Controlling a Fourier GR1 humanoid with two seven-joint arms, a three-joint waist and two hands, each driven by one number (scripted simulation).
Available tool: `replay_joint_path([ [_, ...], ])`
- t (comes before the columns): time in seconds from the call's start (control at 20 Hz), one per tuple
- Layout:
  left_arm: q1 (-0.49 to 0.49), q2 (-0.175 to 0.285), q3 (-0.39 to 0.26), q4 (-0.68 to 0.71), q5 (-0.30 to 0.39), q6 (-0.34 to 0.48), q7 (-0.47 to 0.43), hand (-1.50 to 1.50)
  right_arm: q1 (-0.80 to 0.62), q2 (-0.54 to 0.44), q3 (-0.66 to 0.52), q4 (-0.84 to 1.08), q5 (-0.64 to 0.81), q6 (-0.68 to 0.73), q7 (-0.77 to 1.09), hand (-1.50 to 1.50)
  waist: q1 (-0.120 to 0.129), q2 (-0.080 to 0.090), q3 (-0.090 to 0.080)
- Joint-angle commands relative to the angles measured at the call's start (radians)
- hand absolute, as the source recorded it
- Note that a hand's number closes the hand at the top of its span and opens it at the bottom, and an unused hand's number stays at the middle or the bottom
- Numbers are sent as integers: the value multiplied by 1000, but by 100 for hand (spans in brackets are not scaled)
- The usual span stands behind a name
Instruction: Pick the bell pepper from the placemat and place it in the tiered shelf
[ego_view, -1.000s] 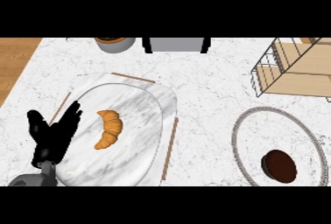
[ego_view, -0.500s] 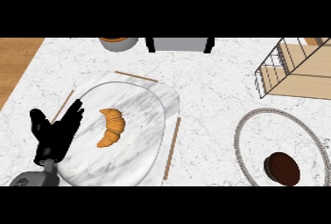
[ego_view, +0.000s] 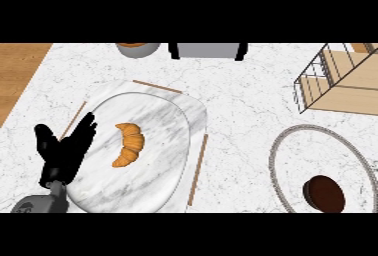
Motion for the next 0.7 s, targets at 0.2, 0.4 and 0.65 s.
replay_joint_path([
  [0.2,29,-34,-22,-7,-26,26,52,0,-107,6,84,277,137,-91,-203,150,-2,5,-6],
  [0.4,6,-22,-10,16,-30,6,41,0,-148,25,100,410,198,-179,-295,150,3,8,-5],
  [0.65,-4,-29,12,57,-12,-10,36,0,-233,40,115,526,243,-228,-342,150,4,10,-6],
])
